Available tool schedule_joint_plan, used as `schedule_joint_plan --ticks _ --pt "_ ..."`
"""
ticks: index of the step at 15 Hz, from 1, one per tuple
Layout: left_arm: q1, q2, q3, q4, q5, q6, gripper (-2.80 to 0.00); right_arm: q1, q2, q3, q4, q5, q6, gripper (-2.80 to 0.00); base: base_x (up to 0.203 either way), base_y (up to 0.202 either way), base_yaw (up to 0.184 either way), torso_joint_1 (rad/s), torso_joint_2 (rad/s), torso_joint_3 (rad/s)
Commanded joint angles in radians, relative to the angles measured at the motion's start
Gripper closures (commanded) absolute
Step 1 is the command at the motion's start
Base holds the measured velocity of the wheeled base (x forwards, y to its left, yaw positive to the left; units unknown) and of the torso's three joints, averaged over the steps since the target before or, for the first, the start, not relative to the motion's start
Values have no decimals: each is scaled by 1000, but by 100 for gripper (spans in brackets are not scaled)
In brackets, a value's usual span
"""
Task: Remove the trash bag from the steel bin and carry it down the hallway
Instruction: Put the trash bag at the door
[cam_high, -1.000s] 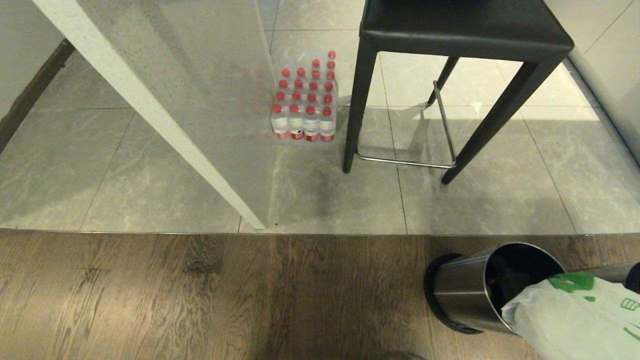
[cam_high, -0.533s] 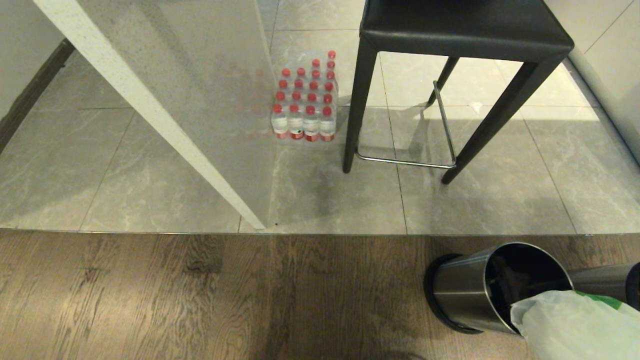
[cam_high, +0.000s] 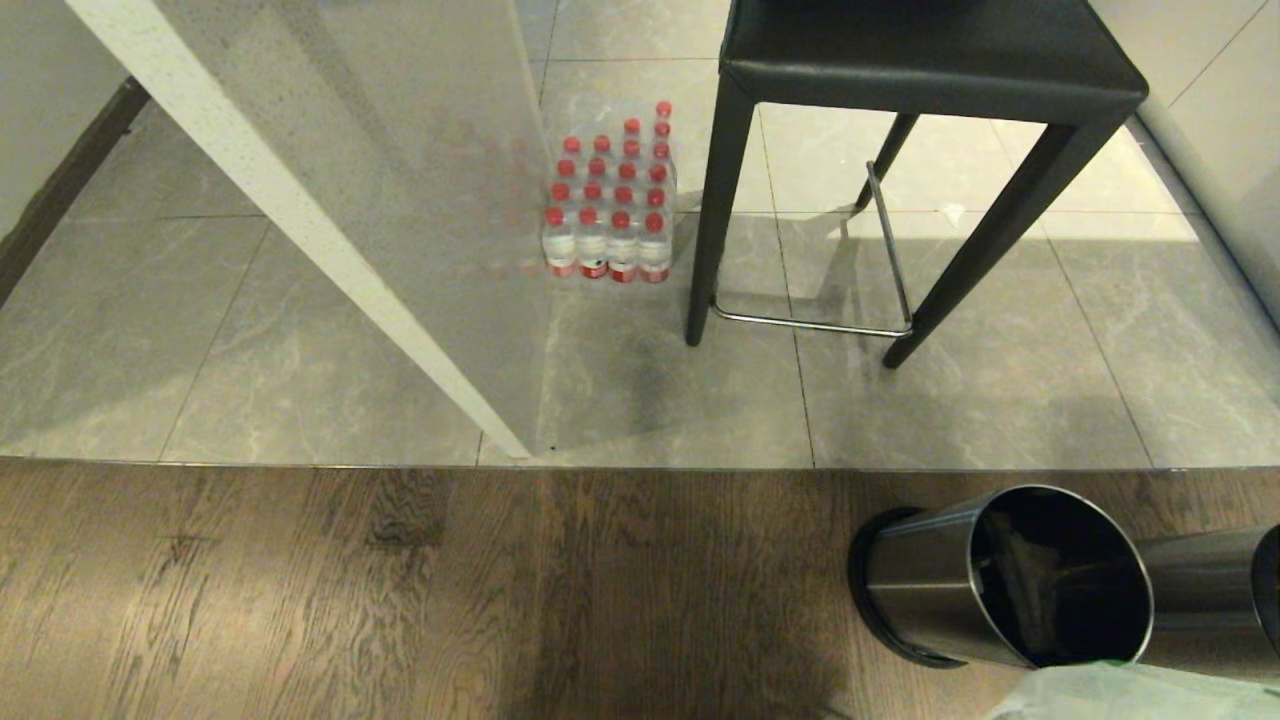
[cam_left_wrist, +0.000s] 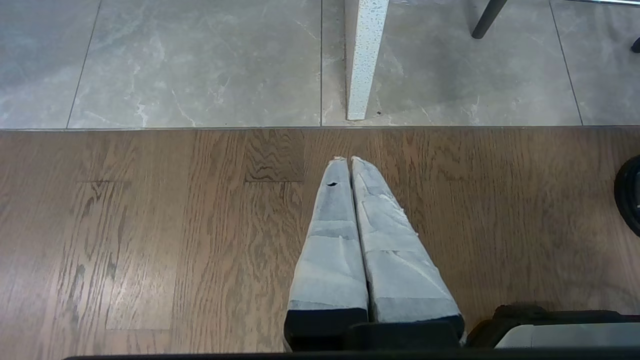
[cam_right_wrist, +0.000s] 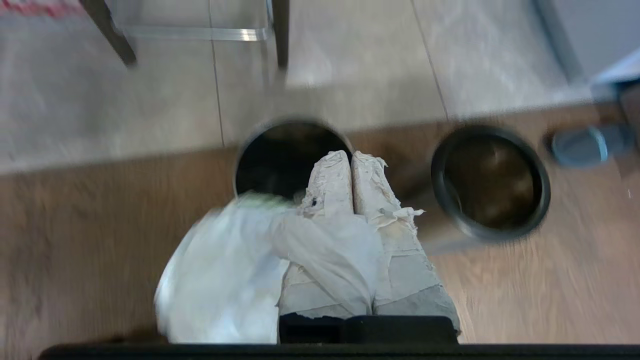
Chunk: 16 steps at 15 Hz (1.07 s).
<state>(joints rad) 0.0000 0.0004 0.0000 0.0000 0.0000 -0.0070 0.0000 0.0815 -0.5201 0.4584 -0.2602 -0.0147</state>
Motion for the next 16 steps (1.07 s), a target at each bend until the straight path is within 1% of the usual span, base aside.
schedule_joint_plan --ticks 1,5,7,12,13,16 --pt "0 0 0 0 0 -1 0 0 94 -15 -57 -3 1 0 0 0 0 0 0 0" --pt "0 0 0 0 0 -1 0 11 191 -19 -113 5 1 0 0 0 0 0 0 0" --pt "0 0 0 0 0 -1 0 30 243 -23 -143 4 1 0 0 0 0 0 0 0" --pt "0 0 0 0 0 -1 0 52 416 -109 -206 -3 18 0 0 0 0 0 0 0" --pt "0 0 0 0 0 -1 0 52 432 -118 -205 -4 45 0 0 0 0 0 0 0" --pt "0 0 0 0 0 -1 0 52 434 -120 -140 -7 70 0 0 0 0 0 0 0"
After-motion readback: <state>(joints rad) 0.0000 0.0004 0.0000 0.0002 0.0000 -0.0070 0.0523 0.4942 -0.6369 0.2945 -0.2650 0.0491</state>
